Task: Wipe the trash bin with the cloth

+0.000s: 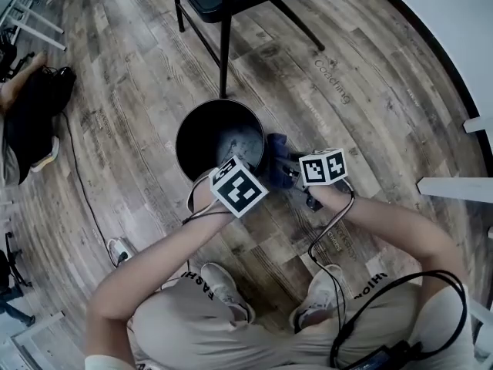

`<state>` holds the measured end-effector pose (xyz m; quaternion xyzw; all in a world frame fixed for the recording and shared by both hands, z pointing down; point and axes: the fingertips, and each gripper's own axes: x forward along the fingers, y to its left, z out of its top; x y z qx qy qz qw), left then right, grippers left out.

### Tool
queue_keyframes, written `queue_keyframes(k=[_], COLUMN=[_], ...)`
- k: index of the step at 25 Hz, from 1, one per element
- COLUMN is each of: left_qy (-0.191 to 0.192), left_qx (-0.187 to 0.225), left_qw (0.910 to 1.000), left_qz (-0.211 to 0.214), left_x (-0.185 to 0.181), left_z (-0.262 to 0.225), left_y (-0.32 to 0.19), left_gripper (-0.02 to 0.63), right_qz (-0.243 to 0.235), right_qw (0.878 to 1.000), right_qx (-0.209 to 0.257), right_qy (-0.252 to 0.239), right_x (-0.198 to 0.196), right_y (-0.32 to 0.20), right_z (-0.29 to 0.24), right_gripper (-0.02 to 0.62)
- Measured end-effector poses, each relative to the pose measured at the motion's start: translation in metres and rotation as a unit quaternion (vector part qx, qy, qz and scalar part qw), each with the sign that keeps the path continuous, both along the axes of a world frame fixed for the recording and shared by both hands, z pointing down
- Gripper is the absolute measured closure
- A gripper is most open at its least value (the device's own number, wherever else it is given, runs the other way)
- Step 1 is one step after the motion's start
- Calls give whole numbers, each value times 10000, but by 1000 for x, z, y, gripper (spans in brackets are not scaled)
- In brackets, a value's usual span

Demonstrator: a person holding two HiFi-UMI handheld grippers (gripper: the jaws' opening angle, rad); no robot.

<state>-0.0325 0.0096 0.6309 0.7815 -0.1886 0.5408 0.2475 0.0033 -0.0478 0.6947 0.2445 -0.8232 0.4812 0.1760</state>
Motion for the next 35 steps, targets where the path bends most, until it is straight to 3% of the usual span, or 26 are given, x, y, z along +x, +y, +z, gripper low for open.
queue_keyframes(k=[3,6,11,13,14,16,17,19,21,24,31,33,35], left_qy=[153,465,607,161,-240,-1005,-1206,-1309,-1381,-1372,-1170,-932,-430], left_qx=[-74,-217,17,265,459,918,1086,1283,1329,1158,669,364,-32], left_qw=[9993,9985,9959,9912,9842,9574,9439,9279,9212,9295,9501,9615,9772], left_qz=[-338,-175,673,1289,1694,2548,2876,3246,3385,3223,2812,2559,2081], left_x=[11,17,6,-13,-28,-56,-66,-73,-73,-65,-60,-51,-34], left_z=[-5,-15,-32,-28,-23,-11,-6,2,5,8,7,7,4], left_y=[-9,0,19,28,31,34,35,40,42,41,34,34,36], left_gripper=[561,507,477,477,477,474,474,513,522,568,574,575,573], right_qz=[-88,-46,-33,-116,-176,-299,-354,-417,-354,-100,-95,-41,69], right_qw=[9986,9965,9940,9920,9904,9864,9845,9826,9834,9878,9938,9971,9989], right_qx=[481,717,951,1151,1284,1551,1652,1746,1708,1460,1042,742,454], right_qy=[-180,-435,-543,-504,-482,-459,-462,-477,-503,-539,-388,-187,124], right_x=[11,19,19,14,11,2,-4,-15,-22,-25,-30,-26,-21], right_y=[5,13,31,36,38,40,40,40,37,27,7,2,-3], right_z=[-50,-81,-93,-94,-96,-100,-102,-102,-98,-85,-40,-10,25], right_gripper=[532,532,532,532,532,532,532,532,532,532,532,532,532])
